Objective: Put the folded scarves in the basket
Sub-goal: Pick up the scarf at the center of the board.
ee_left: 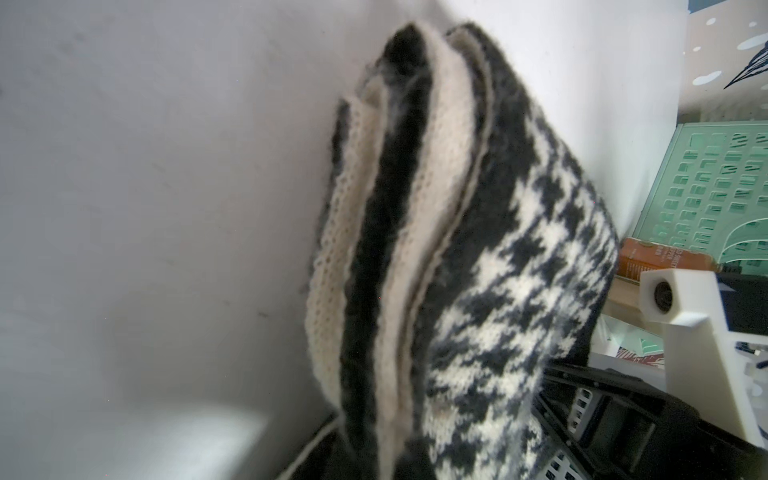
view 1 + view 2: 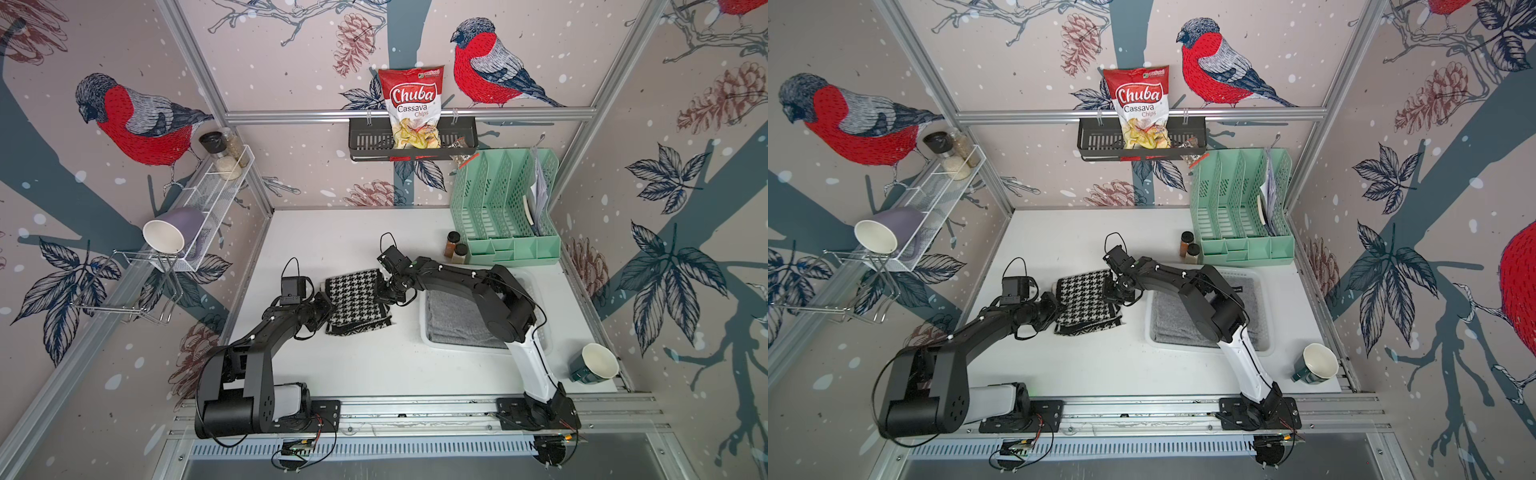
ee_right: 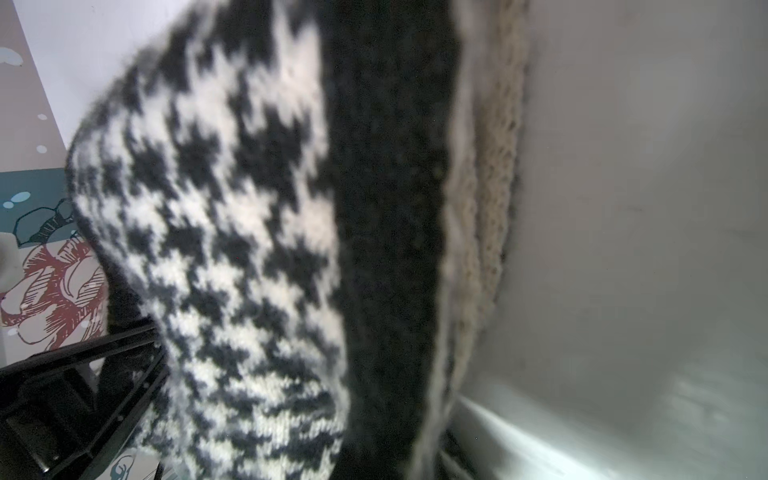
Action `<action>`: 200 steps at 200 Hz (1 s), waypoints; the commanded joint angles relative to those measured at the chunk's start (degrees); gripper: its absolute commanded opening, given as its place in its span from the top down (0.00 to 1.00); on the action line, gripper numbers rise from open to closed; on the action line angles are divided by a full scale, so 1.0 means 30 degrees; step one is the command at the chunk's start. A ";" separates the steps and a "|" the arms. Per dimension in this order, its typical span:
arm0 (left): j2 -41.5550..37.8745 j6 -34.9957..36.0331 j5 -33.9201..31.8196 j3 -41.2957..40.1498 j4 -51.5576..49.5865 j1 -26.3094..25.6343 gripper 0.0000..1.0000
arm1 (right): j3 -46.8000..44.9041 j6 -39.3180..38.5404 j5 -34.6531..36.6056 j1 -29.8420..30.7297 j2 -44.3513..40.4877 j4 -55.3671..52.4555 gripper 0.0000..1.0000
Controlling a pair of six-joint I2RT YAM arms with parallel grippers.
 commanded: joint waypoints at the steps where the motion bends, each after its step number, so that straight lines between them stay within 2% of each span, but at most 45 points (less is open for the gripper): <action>1: -0.0316 -0.0338 0.0042 0.0188 -0.0883 -0.0163 1.00 | 0.0038 0.0511 0.0323 0.0137 -0.0527 -0.0382 1.00; 120: -0.2602 -0.1733 -0.1185 0.3812 -0.4893 -0.1721 1.00 | 0.0603 0.0782 0.1668 0.0402 -0.3203 -0.2112 1.00; 169: -0.3586 -0.2973 -0.1644 0.5271 -0.6342 -0.2733 1.00 | 0.0487 0.0813 0.2490 0.0402 -0.4616 -0.3181 1.00; 200: -0.3973 -0.4020 -0.2063 0.6476 -0.7381 -0.3949 1.00 | 0.0444 0.0739 0.3151 0.0373 -0.5642 -0.4088 1.00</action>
